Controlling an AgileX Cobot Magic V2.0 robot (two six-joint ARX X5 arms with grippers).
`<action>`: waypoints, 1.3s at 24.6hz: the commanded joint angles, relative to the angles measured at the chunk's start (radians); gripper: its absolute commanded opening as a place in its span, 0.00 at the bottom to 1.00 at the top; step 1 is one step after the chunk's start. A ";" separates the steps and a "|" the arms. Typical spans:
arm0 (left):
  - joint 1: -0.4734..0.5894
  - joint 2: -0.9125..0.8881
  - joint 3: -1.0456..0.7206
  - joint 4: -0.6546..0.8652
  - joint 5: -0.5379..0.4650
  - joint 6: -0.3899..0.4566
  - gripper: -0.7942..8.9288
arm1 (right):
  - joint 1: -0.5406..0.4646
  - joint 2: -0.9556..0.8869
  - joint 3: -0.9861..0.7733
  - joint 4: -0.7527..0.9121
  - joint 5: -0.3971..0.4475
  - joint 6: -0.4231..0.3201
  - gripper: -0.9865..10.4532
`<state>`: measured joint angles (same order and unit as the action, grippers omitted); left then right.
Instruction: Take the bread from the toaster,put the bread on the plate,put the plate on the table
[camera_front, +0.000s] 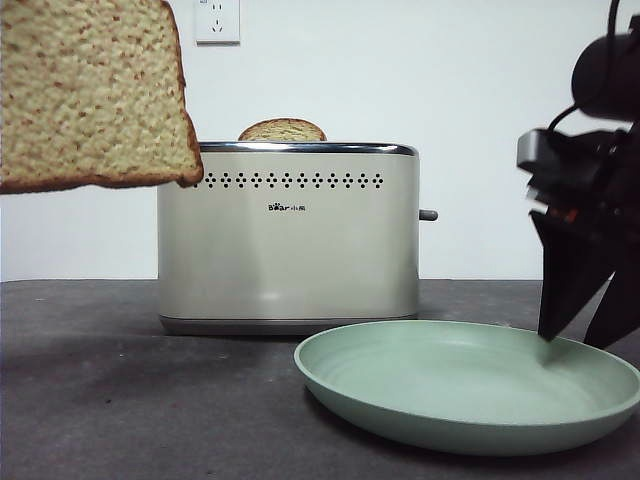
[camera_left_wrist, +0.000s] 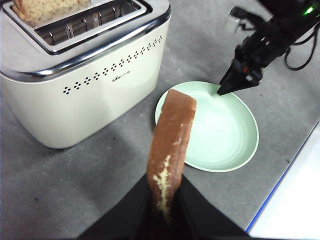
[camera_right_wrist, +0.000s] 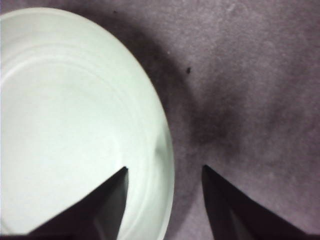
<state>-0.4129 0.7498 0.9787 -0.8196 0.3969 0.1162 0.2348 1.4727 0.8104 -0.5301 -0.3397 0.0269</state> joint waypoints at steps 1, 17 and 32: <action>-0.005 -0.003 0.012 0.009 0.007 -0.009 0.09 | 0.006 0.051 0.015 0.015 -0.002 -0.002 0.24; -0.005 -0.005 0.012 0.008 0.085 -0.033 0.09 | 0.009 0.029 0.015 0.028 -0.112 0.001 0.09; -0.005 0.151 0.012 0.113 0.351 -0.132 0.09 | 0.254 -0.172 0.015 0.135 -0.133 0.159 0.09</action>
<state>-0.4129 0.8795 0.9787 -0.7143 0.7383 -0.0063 0.4728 1.2942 0.8181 -0.4160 -0.4675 0.1318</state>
